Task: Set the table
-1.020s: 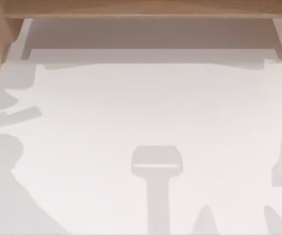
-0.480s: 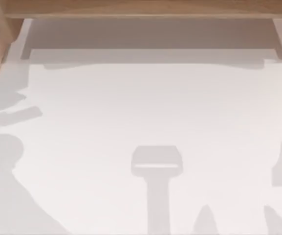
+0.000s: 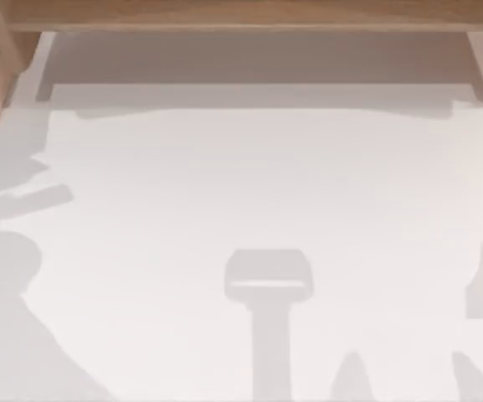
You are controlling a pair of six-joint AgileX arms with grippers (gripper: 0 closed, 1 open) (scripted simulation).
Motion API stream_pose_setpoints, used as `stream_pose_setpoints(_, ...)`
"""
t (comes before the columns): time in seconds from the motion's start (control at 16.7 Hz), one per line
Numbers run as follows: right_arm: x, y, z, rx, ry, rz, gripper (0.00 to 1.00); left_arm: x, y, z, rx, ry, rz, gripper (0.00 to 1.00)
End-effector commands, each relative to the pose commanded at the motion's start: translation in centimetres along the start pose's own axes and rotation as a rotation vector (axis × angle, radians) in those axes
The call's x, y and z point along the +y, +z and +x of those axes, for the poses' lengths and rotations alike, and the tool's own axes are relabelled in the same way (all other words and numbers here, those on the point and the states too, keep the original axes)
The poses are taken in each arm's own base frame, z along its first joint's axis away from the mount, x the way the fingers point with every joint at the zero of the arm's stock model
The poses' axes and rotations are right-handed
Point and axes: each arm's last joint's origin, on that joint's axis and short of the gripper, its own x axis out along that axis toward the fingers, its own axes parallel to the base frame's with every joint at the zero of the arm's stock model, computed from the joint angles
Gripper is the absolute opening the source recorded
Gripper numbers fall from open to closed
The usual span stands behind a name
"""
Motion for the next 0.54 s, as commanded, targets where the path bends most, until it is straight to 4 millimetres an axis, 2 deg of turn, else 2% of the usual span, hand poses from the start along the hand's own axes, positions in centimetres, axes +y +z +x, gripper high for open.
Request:
stream_pose_setpoints(0.3, 0.0, 0.0, 0.0, 0.000, 0.000, 0.000, 1.00, 0.0, 0.0, -2.8, 0.004, 0.017, 0.006, 1.00)
stream_pose_setpoints(0.54, 0.0, 0.0, 0.0, 0.000, 0.000, 0.000, 1.00, -1.4, 0.0, -4.4, 0.001, -0.005, 0.001, 1.00)
